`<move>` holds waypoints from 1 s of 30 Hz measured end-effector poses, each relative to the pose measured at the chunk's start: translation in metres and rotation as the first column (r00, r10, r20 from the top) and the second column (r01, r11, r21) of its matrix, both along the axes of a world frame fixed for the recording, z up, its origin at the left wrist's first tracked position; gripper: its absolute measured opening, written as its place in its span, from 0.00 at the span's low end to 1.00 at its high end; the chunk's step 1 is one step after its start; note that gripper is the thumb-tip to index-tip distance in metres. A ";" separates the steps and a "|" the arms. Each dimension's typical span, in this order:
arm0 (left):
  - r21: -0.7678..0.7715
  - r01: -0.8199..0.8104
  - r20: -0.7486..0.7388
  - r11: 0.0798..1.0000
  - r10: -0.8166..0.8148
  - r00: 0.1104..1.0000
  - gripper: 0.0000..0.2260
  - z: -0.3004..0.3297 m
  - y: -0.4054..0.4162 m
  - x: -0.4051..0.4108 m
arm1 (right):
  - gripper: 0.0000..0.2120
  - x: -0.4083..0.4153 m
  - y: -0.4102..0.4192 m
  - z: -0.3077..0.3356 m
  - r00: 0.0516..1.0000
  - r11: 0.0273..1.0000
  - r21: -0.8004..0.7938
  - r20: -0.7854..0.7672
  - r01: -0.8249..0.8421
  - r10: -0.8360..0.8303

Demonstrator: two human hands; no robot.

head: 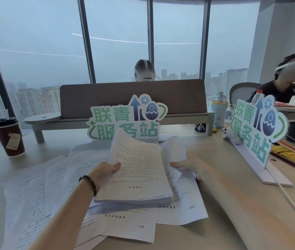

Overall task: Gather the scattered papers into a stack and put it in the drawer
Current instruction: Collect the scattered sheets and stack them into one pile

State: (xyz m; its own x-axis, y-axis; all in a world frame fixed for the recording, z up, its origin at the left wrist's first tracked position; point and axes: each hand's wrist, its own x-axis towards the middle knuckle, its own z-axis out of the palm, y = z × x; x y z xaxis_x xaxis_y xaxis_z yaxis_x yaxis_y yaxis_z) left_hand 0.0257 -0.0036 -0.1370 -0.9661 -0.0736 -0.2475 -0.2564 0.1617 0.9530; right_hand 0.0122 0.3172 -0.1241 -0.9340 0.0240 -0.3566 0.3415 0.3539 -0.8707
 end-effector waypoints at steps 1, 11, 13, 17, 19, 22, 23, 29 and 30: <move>0.006 0.001 0.001 1.000 -0.001 1.000 0.12 0.000 0.001 0.000 | 0.30 0.003 0.000 0.003 1.000 1.000 0.014 -0.012 -0.022 0.022; 0.026 0.012 -0.001 1.000 -0.012 1.000 0.12 0.001 0.002 0.003 | 0.34 0.006 -0.003 0.008 0.937 0.906 0.367 -0.191 -0.209 0.294; 0.028 0.017 0.007 0.999 -0.017 1.000 0.13 0.001 0.001 0.002 | 0.41 0.005 -0.003 0.007 0.932 0.891 0.407 -0.198 -0.202 0.302; 0.076 0.016 0.000 0.997 -0.016 1.000 0.13 0.003 0.000 0.004 | 0.45 0.001 0.002 0.005 0.934 0.918 0.348 -0.226 -0.188 0.277; 0.098 0.015 -0.004 0.995 -0.015 1.000 0.12 0.003 0.001 0.005 | 0.45 -0.002 0.008 0.005 0.944 0.943 0.264 -0.206 -0.201 0.259; 0.113 0.021 -0.011 0.993 -0.020 1.000 0.11 0.004 0.001 0.005 | 0.47 -0.009 0.021 0.004 0.970 0.979 0.053 -0.137 -0.195 0.200; 0.119 0.024 -0.012 0.993 -0.022 1.000 0.12 0.004 0.001 0.005 | 0.45 -0.011 0.025 0.005 0.972 0.978 -0.019 -0.117 -0.206 0.202; 0.126 0.018 -0.019 0.992 -0.016 1.000 0.12 0.004 0.000 0.005 | 0.33 -0.015 0.045 0.006 0.913 0.883 -0.239 -0.046 -0.403 0.404; 0.129 0.017 -0.018 0.991 -0.015 1.000 0.12 0.003 -0.001 0.004 | 0.32 -0.015 0.047 0.005 0.910 0.874 -0.264 -0.038 -0.408 0.413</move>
State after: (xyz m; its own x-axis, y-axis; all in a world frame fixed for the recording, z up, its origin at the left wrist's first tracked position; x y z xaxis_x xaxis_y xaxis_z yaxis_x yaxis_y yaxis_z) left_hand 0.0298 -0.0046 -0.1339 -0.9711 -0.0267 -0.2373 -0.2382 0.0407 0.9704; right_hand -0.0025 0.3639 -0.1186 -0.8324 -0.4561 -0.3149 0.2330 0.2276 -0.9455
